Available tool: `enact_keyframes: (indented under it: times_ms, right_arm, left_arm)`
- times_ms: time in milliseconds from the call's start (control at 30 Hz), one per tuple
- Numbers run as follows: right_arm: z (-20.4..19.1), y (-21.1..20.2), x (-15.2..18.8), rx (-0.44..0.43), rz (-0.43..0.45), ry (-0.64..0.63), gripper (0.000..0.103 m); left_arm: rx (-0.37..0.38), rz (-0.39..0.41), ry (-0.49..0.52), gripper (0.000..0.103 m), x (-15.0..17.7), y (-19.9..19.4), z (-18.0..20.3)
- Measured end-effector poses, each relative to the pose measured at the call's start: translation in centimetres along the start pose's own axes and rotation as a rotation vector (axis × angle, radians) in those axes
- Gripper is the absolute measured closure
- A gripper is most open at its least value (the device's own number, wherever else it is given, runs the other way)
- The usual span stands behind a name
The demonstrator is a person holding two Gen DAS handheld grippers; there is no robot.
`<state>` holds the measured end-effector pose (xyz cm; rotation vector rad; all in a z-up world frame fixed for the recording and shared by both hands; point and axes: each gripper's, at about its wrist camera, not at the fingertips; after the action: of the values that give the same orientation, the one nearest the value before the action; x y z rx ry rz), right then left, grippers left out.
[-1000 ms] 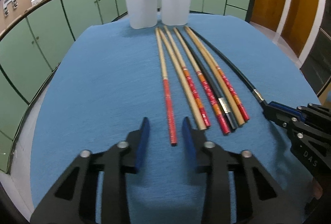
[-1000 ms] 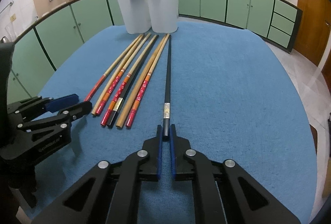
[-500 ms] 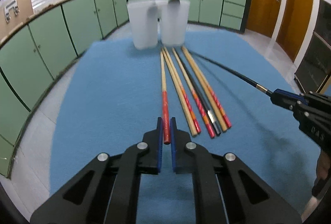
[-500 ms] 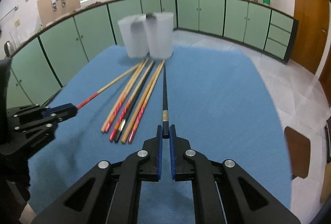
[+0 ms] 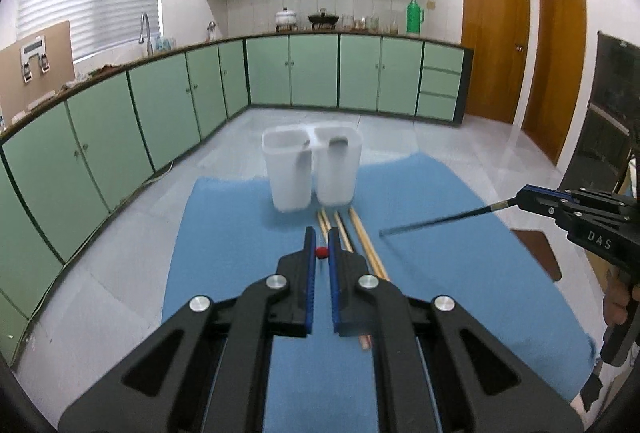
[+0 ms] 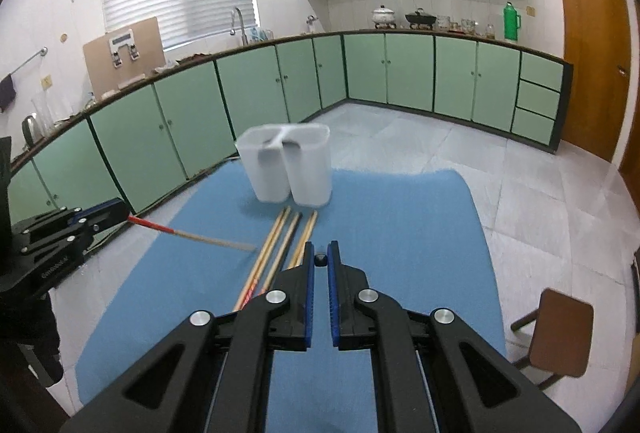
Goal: Organize utensils
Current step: 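Carry both chopsticks over the white holder and lower them in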
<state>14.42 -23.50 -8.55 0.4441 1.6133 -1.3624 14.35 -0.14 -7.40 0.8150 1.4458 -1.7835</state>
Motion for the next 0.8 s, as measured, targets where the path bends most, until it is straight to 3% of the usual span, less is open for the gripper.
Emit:
enact_keyframes:
  times_ms: [400,633,800]
  right_arm:
    - [0.7,0.6,-7.4,-0.078,0.01,-0.1,0.097]
    - [1.6,-0.5,-12.3,-0.095,0.103,-0.102,0.097]
    - [2.6,-0.9,-16.4,-0.065,0.178,-0.112,0.097]
  left_arm:
    - [0.072,0.028,-0.009,0.098,-4.1,0.2,0.2]
    - [0.107,0.099,-0.021,0.098,-7.2,-0.6,0.1]
    - [0.121,0.194,-0.011,0.098,-11.3,-0.9,1.0]
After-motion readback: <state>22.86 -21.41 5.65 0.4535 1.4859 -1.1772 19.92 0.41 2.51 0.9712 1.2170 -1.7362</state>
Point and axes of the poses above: each gripper's, at about its wrist camera, not at the fingertips, and y roughly the way its jaws point, z to its right, x to its underside, and after that the axes turned 14 degrees about -y, right-handed
